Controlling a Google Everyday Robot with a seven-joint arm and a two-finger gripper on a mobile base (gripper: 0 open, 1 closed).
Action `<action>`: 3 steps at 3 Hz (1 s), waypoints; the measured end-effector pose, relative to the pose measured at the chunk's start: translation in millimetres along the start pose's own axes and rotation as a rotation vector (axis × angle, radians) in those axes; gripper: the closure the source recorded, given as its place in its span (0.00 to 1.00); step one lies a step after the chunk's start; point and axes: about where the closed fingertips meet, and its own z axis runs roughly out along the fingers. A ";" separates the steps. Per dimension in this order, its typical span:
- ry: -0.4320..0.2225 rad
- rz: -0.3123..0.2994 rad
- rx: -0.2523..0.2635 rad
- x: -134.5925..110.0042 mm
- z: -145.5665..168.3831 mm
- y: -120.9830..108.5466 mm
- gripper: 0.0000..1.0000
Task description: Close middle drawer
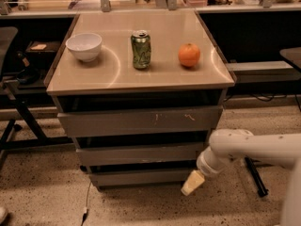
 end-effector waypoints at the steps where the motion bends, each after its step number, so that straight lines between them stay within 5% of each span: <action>1: 0.102 0.201 0.004 70.9 -54.7 42.9 0.00; 2: 0.190 0.288 0.006 117.4 -86.7 97.2 0.00; 3: 0.207 0.294 0.015 130.9 -92.3 106.6 0.00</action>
Offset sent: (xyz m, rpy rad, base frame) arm -0.2618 -0.0555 0.0891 -0.2070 0.2988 -0.3413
